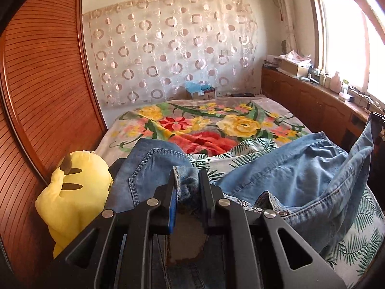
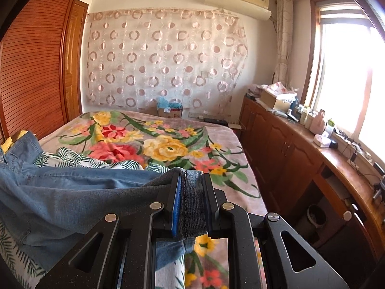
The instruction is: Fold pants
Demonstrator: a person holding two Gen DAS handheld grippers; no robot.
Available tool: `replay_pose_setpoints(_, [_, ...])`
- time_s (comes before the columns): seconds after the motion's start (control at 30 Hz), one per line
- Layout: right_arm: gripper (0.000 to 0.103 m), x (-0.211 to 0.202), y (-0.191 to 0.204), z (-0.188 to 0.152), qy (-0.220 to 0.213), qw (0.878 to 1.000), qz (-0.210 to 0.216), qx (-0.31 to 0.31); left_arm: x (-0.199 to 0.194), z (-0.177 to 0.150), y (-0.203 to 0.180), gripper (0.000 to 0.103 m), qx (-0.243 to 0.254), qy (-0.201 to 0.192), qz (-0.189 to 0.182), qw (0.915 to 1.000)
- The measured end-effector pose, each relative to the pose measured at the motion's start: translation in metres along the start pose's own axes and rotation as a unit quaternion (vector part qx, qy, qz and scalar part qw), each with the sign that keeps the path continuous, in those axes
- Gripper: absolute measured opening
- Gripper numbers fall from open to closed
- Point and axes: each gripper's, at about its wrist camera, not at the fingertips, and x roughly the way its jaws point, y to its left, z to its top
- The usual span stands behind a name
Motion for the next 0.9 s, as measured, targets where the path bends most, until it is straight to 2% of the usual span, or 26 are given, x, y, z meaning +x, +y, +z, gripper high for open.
replay_pose_setpoints(0.43, [0.017, 0.118, 0.014, 0.044, 0.076, 0.997, 0.015, -0.008, 0.068, 0.015, 0.008, 0.017, -0.004, 0.046, 0.014, 0.9988])
replay_pose_setpoints(0.63, [0.017, 0.149, 0.018, 0.051, 0.105, 0.994, 0.039, -0.01, 0.067, 0.008, 0.003, 0.024, 0.005, 0.049, 0.007, 0.9987])
replay_pose_setpoints(0.73, [0.032, 0.141, 0.014, 0.052, 0.095, 0.995, 0.032, -0.008, 0.055, 0.007, 0.002, 0.035, 0.009, 0.041, 0.001, 0.9991])
replay_pose_setpoints(0.8, [0.047, 0.135, 0.012, 0.052, 0.084, 0.996, 0.035, -0.003, 0.047, 0.007, 0.0, 0.051, 0.008, 0.034, -0.011, 0.9993])
replay_pose_setpoints(0.87, [0.05, 0.126, 0.012, 0.053, 0.074, 0.997, 0.037, -0.002, 0.039, 0.007, -0.004, 0.059, 0.004, 0.028, -0.026, 0.9992])
replay_pose_setpoints(0.9, [0.05, 0.122, 0.015, 0.05, 0.072, 0.996, 0.046, -0.004, 0.036, 0.008, -0.007, 0.07, 0.006, 0.026, -0.033, 0.9991])
